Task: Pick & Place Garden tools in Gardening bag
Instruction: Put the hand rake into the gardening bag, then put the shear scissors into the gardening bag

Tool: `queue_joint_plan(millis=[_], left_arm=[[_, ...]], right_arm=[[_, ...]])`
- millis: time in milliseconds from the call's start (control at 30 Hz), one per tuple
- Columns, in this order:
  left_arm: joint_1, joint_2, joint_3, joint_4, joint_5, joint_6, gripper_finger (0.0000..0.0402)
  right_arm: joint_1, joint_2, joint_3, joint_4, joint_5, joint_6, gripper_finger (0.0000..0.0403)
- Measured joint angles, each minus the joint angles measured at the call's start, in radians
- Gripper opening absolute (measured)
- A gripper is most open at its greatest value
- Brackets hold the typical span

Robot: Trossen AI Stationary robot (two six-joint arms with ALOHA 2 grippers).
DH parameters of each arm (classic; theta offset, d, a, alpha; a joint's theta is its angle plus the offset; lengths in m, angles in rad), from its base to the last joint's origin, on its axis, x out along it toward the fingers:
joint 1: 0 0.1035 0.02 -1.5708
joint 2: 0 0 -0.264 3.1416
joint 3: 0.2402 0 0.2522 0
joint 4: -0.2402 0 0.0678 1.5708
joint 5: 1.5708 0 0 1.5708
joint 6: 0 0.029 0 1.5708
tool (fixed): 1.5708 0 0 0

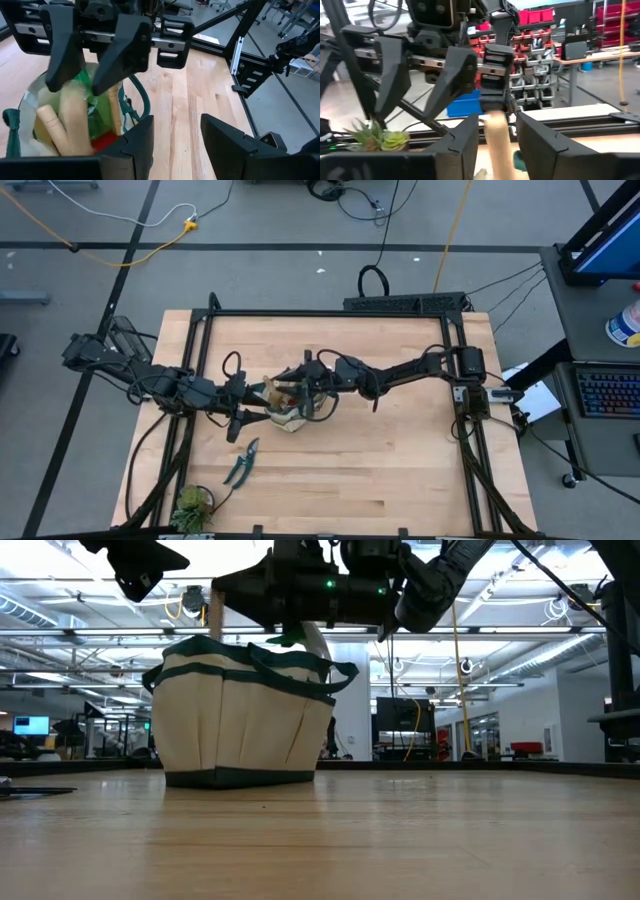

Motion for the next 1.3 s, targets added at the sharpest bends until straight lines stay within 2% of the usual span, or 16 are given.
queue_joint_plan(millis=[233,633,800,967,1167,1300], left_arm=[[0.000,0.000,0.000,0.000,0.000,0.003,0.0166],[0.000,0.000,0.000,0.000,0.000,-0.014,0.0166],[0.000,0.000,0.000,0.005,0.000,-0.021,0.0166],[0.000,0.000,0.000,0.072,0.001,-0.030,0.0166],[-0.001,0.000,0.000,0.091,0.006,-0.132,0.0166],[-0.005,0.000,0.000,0.067,0.036,-0.202,0.0166]], right_arm=[[0.000,0.000,0.000,-0.001,-0.013,0.036,0.0149],[0.014,-0.051,0.000,-0.008,-0.018,0.011,0.0142],[0.031,-0.109,0.000,-0.023,-0.093,-0.027,0.0132],[0.033,-0.188,0.000,-0.092,-0.167,-0.026,0.0105],[0.030,-0.307,-0.017,-0.206,-0.240,-0.047,0.0039],[0.030,-0.404,-0.084,-0.224,-0.250,-0.090,0.0004]])
